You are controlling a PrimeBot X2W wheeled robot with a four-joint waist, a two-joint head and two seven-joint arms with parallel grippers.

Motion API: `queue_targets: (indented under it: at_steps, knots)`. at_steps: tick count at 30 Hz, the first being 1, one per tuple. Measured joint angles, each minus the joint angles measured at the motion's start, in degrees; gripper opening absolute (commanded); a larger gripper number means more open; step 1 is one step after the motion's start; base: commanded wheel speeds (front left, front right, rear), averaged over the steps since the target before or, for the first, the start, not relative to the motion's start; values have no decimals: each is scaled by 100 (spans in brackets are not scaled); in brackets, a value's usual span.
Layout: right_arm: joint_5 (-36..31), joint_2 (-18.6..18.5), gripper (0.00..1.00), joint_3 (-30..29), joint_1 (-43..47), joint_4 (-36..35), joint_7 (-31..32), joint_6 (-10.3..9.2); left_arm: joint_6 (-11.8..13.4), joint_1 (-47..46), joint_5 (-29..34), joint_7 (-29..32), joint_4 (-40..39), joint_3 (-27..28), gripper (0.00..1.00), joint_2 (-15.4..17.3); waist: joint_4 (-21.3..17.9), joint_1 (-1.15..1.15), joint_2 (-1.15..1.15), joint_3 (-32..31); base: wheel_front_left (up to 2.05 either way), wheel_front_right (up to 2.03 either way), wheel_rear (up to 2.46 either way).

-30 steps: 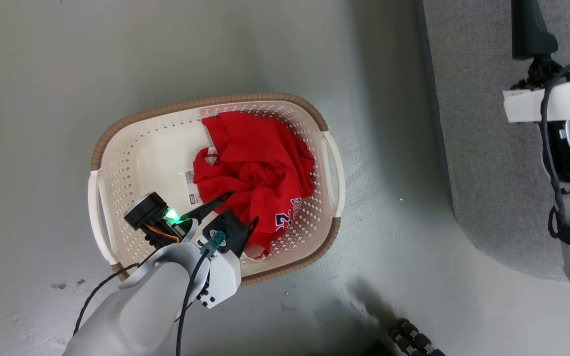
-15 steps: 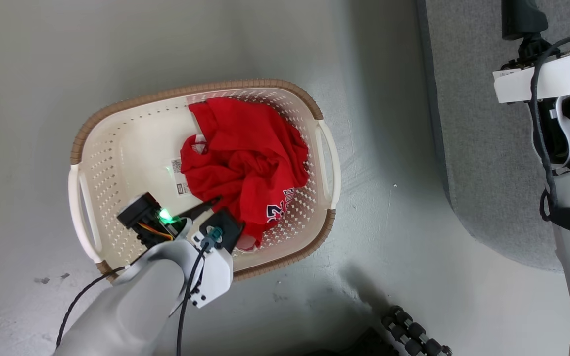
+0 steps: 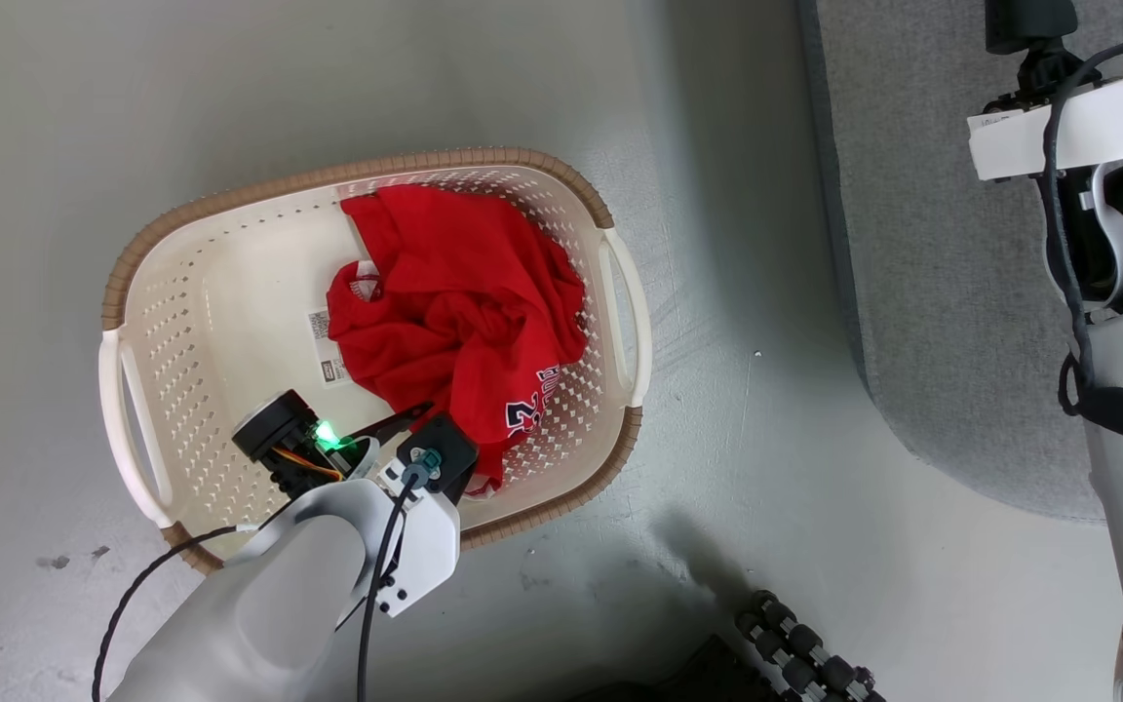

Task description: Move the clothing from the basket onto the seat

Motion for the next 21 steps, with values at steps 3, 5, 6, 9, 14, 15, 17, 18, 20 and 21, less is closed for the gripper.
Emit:
queue_targets:
  at_steps: [3,5,6,9,14,15,17,18,20,21]
  knots:
    - [0,33,100,10,-1,-3,0,0,0,-34,-12,30,46,-71,100,-10,-26,0,0,-1,0,0,0]
    - [0,54,100,29,-2,-8,0,0,0,-64,-19,30,79,-86,100,-16,-41,0,0,2,0,0,0]
    - [0,62,100,32,-2,-8,0,0,0,-91,-43,30,99,-90,100,-19,-49,0,0,3,0,0,0]
    - [0,69,100,32,-3,-8,0,0,0,-143,-73,25,120,-88,71,-25,-72,0,0,0,0,0,0]
    - [-1,79,100,21,-2,-5,-1,0,-1,-164,-177,-31,151,-149,0,-57,-96,0,0,-28,0,0,0]
    - [-1,81,100,21,-2,-4,-1,0,-1,-166,-199,-47,154,-177,0,-63,-99,0,0,-37,0,0,0]
    - [-1,85,100,14,-1,-3,-1,0,-1,-168,-237,-143,154,-200,0,-75,-100,0,0,-60,0,0,0]
    - [-1,86,100,7,2,-3,-1,0,-3,-171,-275,-199,153,-193,0,-78,-100,0,0,-72,0,0,0]
    - [-1,84,100,-13,3,-1,-1,0,-4,-187,-323,-299,147,-154,0,-80,-95,0,0,-99,0,0,0]
    - [-2,79,100,-20,3,0,-1,0,-4,-203,-330,-347,137,-131,0,-79,-91,0,0,-114,0,0,0]
